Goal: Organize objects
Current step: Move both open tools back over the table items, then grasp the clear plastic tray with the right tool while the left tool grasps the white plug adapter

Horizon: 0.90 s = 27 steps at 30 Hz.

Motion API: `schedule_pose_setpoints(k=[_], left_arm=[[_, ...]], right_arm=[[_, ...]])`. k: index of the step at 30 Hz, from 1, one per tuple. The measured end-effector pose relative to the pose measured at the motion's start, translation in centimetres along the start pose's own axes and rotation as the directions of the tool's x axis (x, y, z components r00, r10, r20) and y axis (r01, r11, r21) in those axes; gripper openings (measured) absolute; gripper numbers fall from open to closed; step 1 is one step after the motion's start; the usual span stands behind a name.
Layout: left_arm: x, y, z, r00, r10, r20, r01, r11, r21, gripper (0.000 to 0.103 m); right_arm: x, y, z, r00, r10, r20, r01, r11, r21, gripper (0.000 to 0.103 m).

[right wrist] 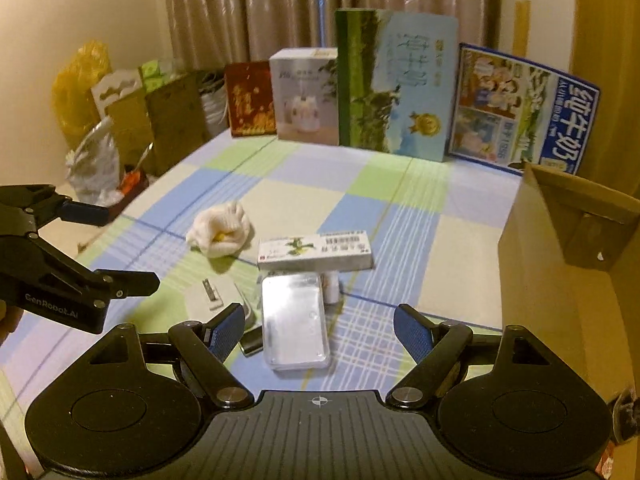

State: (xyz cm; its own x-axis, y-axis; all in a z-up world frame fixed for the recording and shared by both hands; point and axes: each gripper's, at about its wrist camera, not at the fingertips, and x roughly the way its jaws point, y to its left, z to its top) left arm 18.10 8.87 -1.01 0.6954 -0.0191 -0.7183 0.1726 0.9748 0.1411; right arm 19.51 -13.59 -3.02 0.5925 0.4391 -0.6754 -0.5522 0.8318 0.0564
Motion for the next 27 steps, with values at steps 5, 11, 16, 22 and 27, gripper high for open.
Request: schedule_pose_setpoints(k=[5, 11, 16, 22, 27], left_arm=[[1.6, 0.2, -1.2, 0.999, -0.023, -0.039, 0.025, 0.999, 0.042, 0.096], [2.6, 0.3, -1.4, 0.997, -0.061, -0.043, 0.063, 0.997, 0.049, 0.092], [3.7, 0.3, -1.5, 0.995, -0.077, -0.065, 0.08, 0.995, 0.059, 0.09], [4.8, 0.3, -1.7, 0.993, -0.093, -0.077, 0.098, 0.993, 0.058, 0.089], [5.9, 0.2, -2.2, 0.99, -0.1, -0.103, 0.107, 0.992, 0.064, 0.089]], right_arm=[[1.8, 0.0, 0.3, 0.999, 0.029, -0.041, -0.029, 1.0, 0.005, 0.079], [3.9, 0.7, 0.5, 0.994, 0.062, -0.091, -0.065, 0.998, -0.02, 0.077], [6.0, 1.0, 0.1, 0.987, 0.073, -0.14, -0.079, 0.996, -0.039, 0.071], [8.6, 0.6, 0.1, 0.976, 0.09, -0.197, -0.095, 0.995, -0.014, 0.068], [10.1, 0.9, 0.0, 0.969, 0.087, -0.232, -0.097, 0.995, -0.033, 0.067]])
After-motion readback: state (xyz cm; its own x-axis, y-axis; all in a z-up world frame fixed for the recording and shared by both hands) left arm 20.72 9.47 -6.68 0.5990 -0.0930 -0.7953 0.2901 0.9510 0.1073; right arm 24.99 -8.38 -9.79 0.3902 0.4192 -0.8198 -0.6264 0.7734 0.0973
